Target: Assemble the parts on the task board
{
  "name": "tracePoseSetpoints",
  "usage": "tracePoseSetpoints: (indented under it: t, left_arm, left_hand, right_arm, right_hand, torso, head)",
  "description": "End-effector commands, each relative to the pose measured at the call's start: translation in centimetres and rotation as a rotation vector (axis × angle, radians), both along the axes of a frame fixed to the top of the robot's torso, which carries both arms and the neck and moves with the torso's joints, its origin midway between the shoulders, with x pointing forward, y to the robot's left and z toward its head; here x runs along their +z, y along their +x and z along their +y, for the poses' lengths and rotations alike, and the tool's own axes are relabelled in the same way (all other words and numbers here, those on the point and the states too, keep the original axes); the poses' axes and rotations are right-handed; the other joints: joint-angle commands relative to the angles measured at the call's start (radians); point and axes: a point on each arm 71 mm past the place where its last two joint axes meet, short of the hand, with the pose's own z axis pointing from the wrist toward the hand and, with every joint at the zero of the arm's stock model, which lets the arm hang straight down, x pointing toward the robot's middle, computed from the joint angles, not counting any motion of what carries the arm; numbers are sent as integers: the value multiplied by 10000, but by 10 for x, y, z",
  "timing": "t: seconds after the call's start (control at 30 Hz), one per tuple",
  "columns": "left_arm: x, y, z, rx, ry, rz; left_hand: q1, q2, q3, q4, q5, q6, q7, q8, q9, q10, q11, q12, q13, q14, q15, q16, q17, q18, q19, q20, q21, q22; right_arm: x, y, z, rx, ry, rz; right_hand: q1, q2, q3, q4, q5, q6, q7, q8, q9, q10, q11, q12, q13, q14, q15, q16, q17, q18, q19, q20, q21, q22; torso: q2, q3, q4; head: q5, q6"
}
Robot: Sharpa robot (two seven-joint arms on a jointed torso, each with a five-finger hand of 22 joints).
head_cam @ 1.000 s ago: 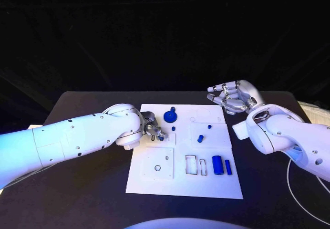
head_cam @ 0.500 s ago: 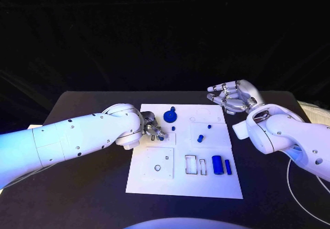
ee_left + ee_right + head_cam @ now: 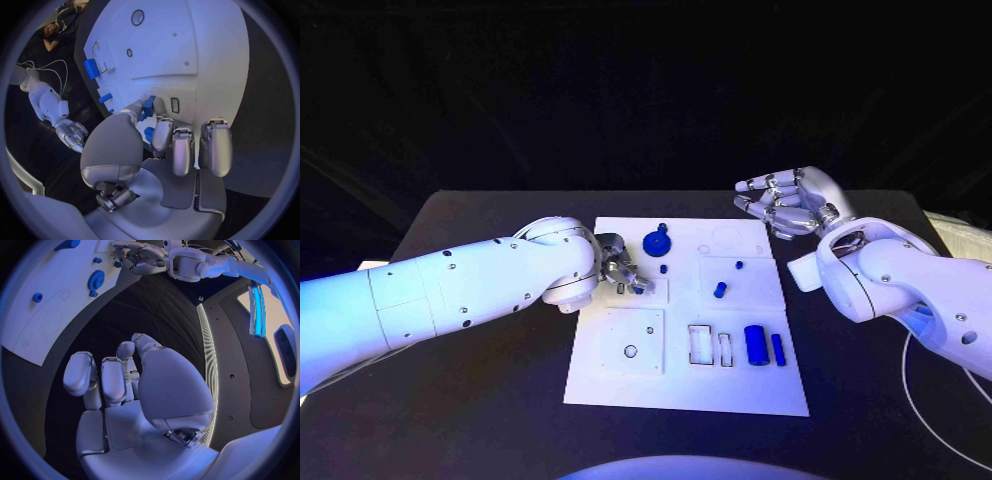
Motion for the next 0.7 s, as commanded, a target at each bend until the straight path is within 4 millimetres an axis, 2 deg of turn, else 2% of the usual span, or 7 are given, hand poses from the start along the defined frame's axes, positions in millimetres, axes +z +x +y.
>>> tracePoseSetpoints:
  t: [0.03, 0.37, 0.7]
  left_arm:
    - [-3, -2, -1, -165, 190, 146]
    - [-3, -2, 0, -119, 167, 90]
    - [-2, -3, 0, -179, 202, 121]
  left_hand:
    - [122, 19, -165, 85, 20, 7, 80, 53, -22, -29, -30, 19, 10, 1016, -66, 31, 2633, -115, 512, -71, 31, 1674]
    - [165, 171, -970, 553, 20, 26, 82, 138, -108, 1, -27, 65, 48, 1016, -63, 31, 2633, -134, 554, -69, 87, 1749]
    - [193, 257, -1236, 736, 23, 46, 71, 184, -134, 31, -35, 109, 87, 1016, -67, 31, 2633, -152, 590, -72, 145, 1814]
  right_arm:
    - [0, -1, 1, 137, -10, -66]
    - [0, -1, 1, 143, -12, -66]
    - [-2, -1, 2, 146, -13, -36]
  right_hand:
    - [-107, 2, 34, 25, -35, -69, 29, -4, 3, -92, 12, -30, -9, 226, 72, -39, -17, 66, -65, -32, -46, -9]
    - [-112, 0, 33, 27, -40, -70, 30, -4, 3, -94, 13, -33, -13, 224, 72, -43, -20, 67, -69, -31, -50, -15]
    - [-112, 0, 33, 27, -40, -70, 30, -4, 3, -94, 13, -33, -13, 224, 72, -43, -20, 67, -69, -31, -50, -15]
  torso:
    - [0, -1, -3]
    - [2, 3, -8]
    - [1, 5, -4]
  head:
    - [3, -2]
    - [4, -2]
    - [-1, -9]
